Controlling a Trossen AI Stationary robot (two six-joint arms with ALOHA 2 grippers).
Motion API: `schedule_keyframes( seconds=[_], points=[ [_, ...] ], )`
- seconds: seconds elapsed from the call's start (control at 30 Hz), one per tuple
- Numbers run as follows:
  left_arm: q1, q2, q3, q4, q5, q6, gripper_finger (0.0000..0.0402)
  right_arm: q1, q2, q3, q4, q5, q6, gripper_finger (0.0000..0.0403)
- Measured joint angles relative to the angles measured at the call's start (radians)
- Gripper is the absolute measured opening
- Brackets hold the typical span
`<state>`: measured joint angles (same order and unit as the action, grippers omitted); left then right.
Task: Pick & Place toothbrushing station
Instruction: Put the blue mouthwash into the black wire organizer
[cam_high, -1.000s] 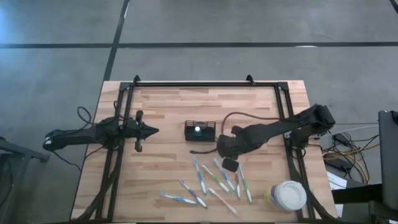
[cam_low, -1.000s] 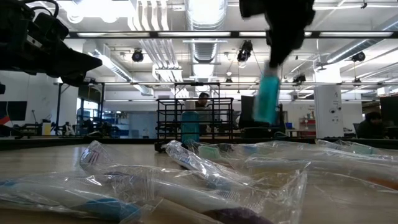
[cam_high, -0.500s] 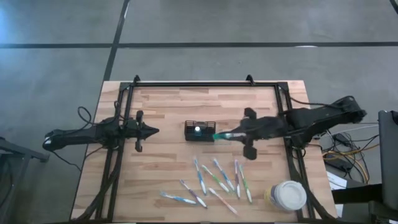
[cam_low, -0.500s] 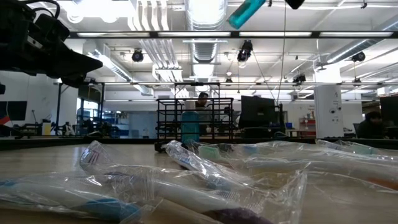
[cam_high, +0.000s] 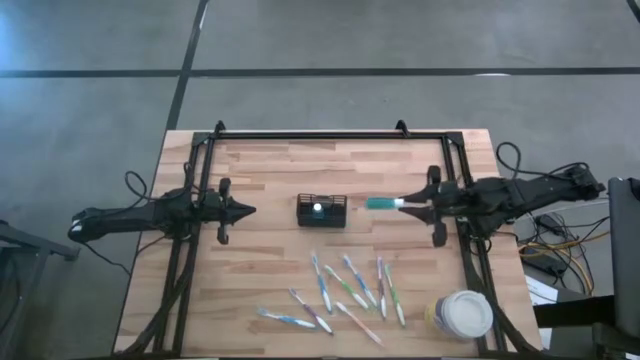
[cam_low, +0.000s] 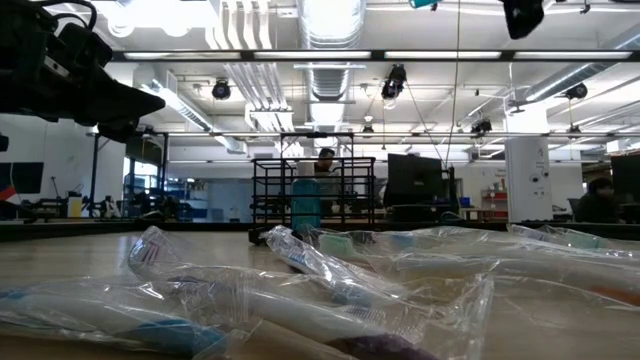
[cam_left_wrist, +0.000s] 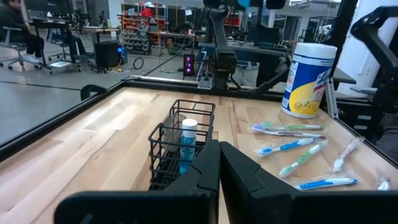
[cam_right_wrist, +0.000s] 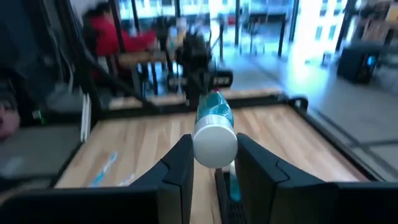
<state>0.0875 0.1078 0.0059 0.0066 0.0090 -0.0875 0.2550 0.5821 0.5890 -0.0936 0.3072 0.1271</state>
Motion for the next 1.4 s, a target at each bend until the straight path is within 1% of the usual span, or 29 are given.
schedule_keyframes(
  seconds=[0.13, 0.3, 0.37, 0.53, 0.67, 0.77, 0.83, 0.93, 1.03, 1.17, 1.4],
  points=[
    [0.000, 0.000, 0.000, 0.000, -0.002, 0.000, 0.0009, 0.000, -0.106, -0.135, 0.133, 0.009, -0.014, 0.0084],
    [0.000, 0.000, 0.000, 0.000, -0.003, -0.009, 0.0009, -0.001, -0.187, -0.280, 0.294, 0.010, -0.034, 0.0084],
    [0.000, 0.000, 0.000, 0.000, -0.004, -0.013, 0.0009, -0.001, -0.213, -0.316, 0.325, 0.012, -0.034, 0.0084],
    [0.000, 0.000, 0.000, 0.001, -0.005, -0.018, 0.0009, -0.001, -0.265, -0.369, 0.322, 0.034, -0.027, 0.0084],
    [0.000, 0.000, 0.000, 0.001, -0.006, -0.018, 0.0009, -0.001, -0.294, -0.399, 0.359, 0.035, -0.039, 0.0084],
    [0.000, 0.000, 0.000, 0.001, -0.007, -0.016, 0.0009, 0.000, -0.300, -0.402, 0.360, 0.042, -0.039, 0.0084],
    [0.000, 0.000, 0.000, 0.001, -0.007, -0.015, 0.0009, 0.000, -0.288, -0.386, 0.351, 0.073, -0.036, 0.0084],
    [0.000, 0.000, 0.000, 0.001, -0.009, -0.015, 0.0009, -0.001, -0.234, -0.303, 0.284, 0.099, -0.043, 0.0084],
    [0.000, 0.000, 0.000, 0.001, -0.009, -0.015, 0.0009, -0.001, -0.142, -0.152, 0.115, 0.123, -0.048, 0.0084],
    [0.000, 0.000, 0.000, 0.001, -0.010, -0.016, 0.0009, -0.004, 0.034, 0.093, -0.141, 0.165, -0.049, 0.0084],
    [0.000, 0.000, 0.000, 0.001, -0.010, -0.015, 0.0009, -0.048, 0.388, 0.529, -0.540, 0.165, -0.059, 0.0084]
  ],
)
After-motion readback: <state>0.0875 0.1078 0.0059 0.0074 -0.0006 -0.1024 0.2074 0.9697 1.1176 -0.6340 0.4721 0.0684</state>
